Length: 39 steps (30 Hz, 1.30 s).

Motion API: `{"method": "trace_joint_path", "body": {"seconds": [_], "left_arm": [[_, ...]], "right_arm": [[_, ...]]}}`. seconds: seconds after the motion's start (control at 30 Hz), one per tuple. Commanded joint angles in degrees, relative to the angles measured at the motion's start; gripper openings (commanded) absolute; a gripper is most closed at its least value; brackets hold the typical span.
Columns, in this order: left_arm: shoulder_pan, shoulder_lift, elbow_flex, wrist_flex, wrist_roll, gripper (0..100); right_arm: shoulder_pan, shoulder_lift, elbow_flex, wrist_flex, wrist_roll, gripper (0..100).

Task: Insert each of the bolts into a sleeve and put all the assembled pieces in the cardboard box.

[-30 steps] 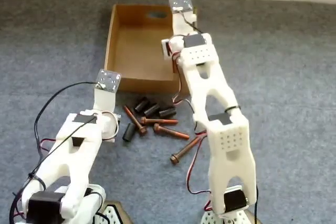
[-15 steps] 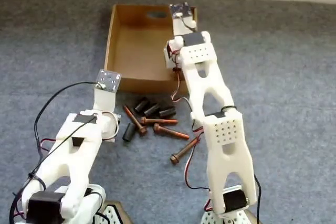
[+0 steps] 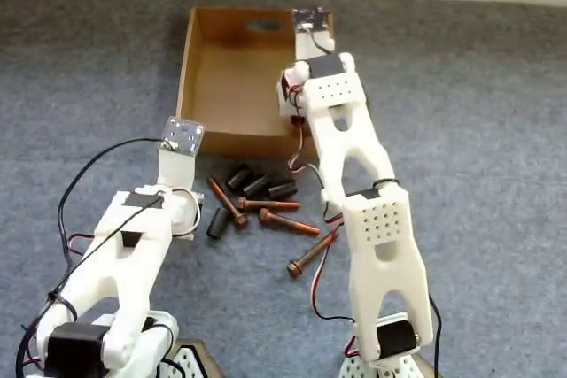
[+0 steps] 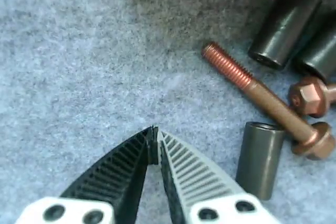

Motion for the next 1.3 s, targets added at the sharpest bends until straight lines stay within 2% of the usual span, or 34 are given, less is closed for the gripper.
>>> {"method": "trace_joint_path", "body": {"seconds": [0.0, 0.67, 0.73, 0.87, 0.93, 1.13, 1.2, 1.27], "left_arm": [[0.92, 0.04, -2.15, -0.88, -0.18, 1], [0.92, 0.04, -2.15, -0.88, -0.18, 1], [0.92, 0.04, -2.15, -0.88, -0.18, 1], [0.92, 0.04, -2.15, -0.88, -0.18, 1], [0.92, 0.04, -2.15, -0.88, -0.18, 1], [0.92, 0.04, -2.15, -0.88, -0.18, 1], [0.92, 0.04, -2.15, -0.88, -0.18, 1], [0.92, 0.04, -2.15, -0.88, -0.18, 1]], "right_arm": [[0.04, -0.75, -3.30, 0.22, -2.46, 0.6], [0.04, 3.30, -3.91, 3.47, -2.29, 0.7], [0.04, 3.30, -3.91, 3.47, -2.29, 3.9], [-0.57, 3.21, -3.91, 3.47, -2.29, 20.1], [-0.75, 2.95, -4.53, 3.47, -2.29, 23.8], [-1.19, 0.66, -15.52, 7.25, -2.29, 23.5], [-1.27, -0.04, -20.09, 9.89, -2.29, 19.0], [-1.19, -0.13, -24.13, 12.26, -2.29, 8.3]]}}
